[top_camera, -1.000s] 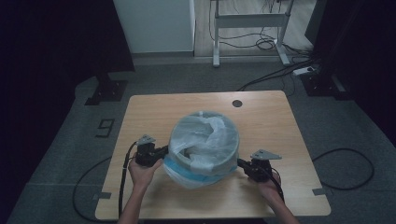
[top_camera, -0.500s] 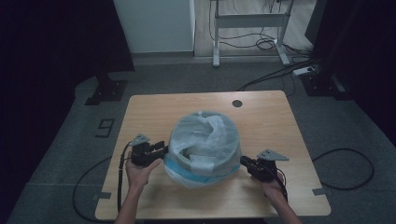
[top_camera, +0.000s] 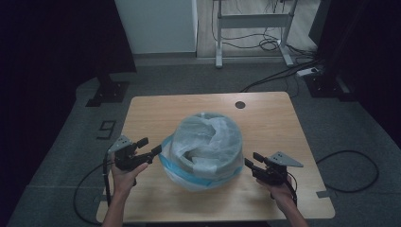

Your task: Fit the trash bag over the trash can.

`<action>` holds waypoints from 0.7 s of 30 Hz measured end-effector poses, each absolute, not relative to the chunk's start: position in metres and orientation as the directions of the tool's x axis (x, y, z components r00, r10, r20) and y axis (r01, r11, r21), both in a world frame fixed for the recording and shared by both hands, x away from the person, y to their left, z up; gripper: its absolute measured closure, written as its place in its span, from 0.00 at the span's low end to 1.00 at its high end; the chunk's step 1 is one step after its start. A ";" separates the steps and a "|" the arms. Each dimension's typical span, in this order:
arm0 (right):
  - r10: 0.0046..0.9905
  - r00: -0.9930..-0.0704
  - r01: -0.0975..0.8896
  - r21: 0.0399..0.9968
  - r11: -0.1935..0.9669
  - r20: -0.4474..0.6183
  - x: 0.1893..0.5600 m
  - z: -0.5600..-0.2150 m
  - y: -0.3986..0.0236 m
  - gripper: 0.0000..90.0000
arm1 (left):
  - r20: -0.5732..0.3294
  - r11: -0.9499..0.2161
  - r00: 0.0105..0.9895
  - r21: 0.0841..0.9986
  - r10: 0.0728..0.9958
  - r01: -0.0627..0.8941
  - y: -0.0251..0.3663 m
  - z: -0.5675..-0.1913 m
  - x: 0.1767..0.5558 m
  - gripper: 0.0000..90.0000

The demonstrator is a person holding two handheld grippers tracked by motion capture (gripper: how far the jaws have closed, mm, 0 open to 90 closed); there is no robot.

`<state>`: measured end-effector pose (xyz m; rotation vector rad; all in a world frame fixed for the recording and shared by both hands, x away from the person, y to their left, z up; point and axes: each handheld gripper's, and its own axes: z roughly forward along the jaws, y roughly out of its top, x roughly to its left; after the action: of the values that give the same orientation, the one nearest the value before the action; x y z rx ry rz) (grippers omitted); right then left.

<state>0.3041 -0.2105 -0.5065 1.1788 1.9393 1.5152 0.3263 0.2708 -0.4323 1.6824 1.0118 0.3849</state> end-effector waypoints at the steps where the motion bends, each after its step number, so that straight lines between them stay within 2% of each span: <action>1: 0.811 -0.558 0.361 0.931 0.048 0.174 0.303 -0.506 -0.211 0.54 | -0.232 -0.049 0.588 0.906 0.775 0.421 0.271 -0.431 0.326 0.24; 15: 0.802 -0.566 0.346 0.938 0.023 0.190 0.293 -0.501 -0.218 0.52 | -0.173 -0.107 0.683 0.931 0.710 0.348 0.257 -0.408 0.322 0.22; 21: 0.794 -0.576 0.349 0.937 0.021 0.196 0.288 -0.503 -0.222 0.51 | -0.152 -0.132 0.759 0.945 0.633 0.299 0.251 -0.391 0.329 0.21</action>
<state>0.2879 -0.2223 -0.5035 1.1641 1.9216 1.5745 0.3286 0.2508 -0.3910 1.7267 0.7379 0.3373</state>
